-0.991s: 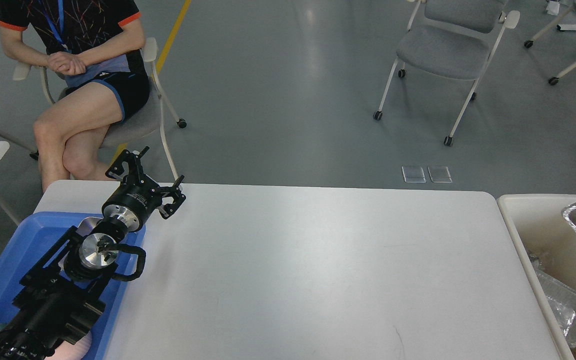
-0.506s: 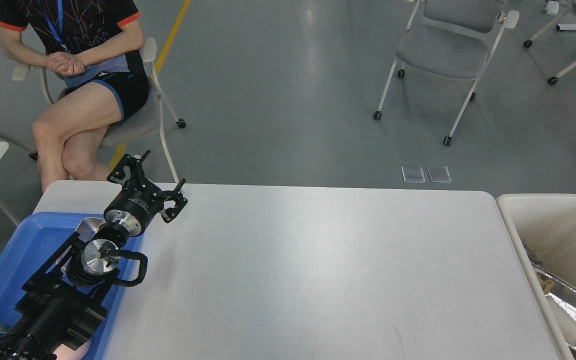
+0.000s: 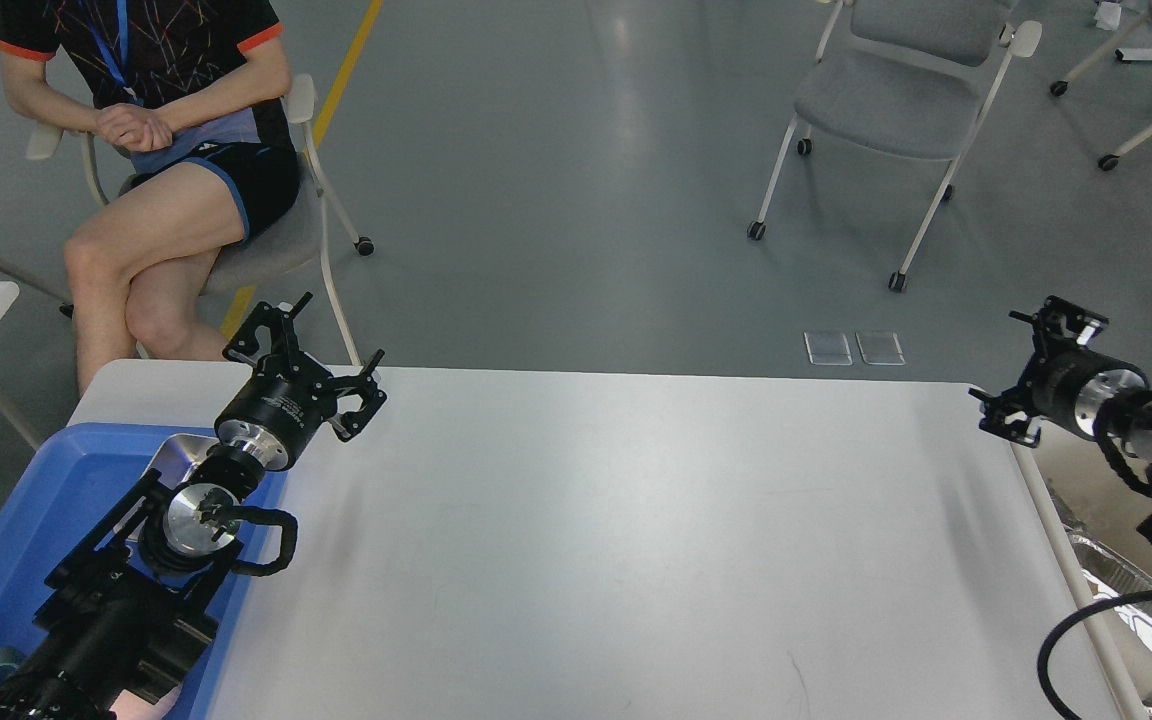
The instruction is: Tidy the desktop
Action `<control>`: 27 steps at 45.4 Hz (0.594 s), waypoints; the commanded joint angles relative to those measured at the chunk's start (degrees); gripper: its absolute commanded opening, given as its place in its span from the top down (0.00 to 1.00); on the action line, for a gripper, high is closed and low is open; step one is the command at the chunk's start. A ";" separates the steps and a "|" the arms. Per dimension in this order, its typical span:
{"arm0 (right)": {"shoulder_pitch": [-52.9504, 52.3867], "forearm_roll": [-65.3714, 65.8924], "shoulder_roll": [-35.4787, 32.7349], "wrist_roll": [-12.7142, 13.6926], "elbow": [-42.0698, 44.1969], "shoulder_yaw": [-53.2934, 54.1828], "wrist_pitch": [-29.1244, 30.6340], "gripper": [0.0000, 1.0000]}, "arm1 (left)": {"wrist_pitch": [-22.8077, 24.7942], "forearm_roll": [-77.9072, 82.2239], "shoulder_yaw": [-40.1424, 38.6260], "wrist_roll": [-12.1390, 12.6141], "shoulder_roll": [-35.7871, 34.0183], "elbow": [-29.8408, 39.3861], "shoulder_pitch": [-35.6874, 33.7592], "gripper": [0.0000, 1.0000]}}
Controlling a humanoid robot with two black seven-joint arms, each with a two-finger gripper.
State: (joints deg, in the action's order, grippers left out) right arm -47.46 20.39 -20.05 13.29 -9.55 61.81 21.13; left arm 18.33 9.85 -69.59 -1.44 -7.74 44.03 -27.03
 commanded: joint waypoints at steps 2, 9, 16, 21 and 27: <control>-0.01 -0.44 5.28 -18.70 -2.66 2.53 0.31 0.00 | -0.14 -0.09 -0.46 -0.14 0.10 0.00 0.13 0.03; 1.93 -0.44 11.60 -47.10 -3.02 2.70 0.22 0.00 | -0.40 -0.18 -0.55 -0.14 0.36 0.00 0.13 0.03; 5.18 -0.52 14.42 -50.47 -3.37 2.62 0.75 0.00 | -0.75 -0.18 -0.55 -0.14 0.54 0.00 0.13 0.03; 6.32 -0.52 16.62 -50.38 -3.37 2.53 0.75 0.00 | -0.75 -0.18 -0.55 -0.14 0.54 -0.08 0.13 0.03; 6.67 -0.52 17.50 -50.21 -3.46 2.44 1.01 0.00 | -0.75 -0.18 -0.46 -0.14 0.18 -0.08 0.13 0.03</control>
State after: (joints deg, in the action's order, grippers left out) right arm -41.24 19.87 -3.47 -37.04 -12.92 64.31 21.91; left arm 17.58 9.67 -70.16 -1.58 -7.24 44.03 -26.89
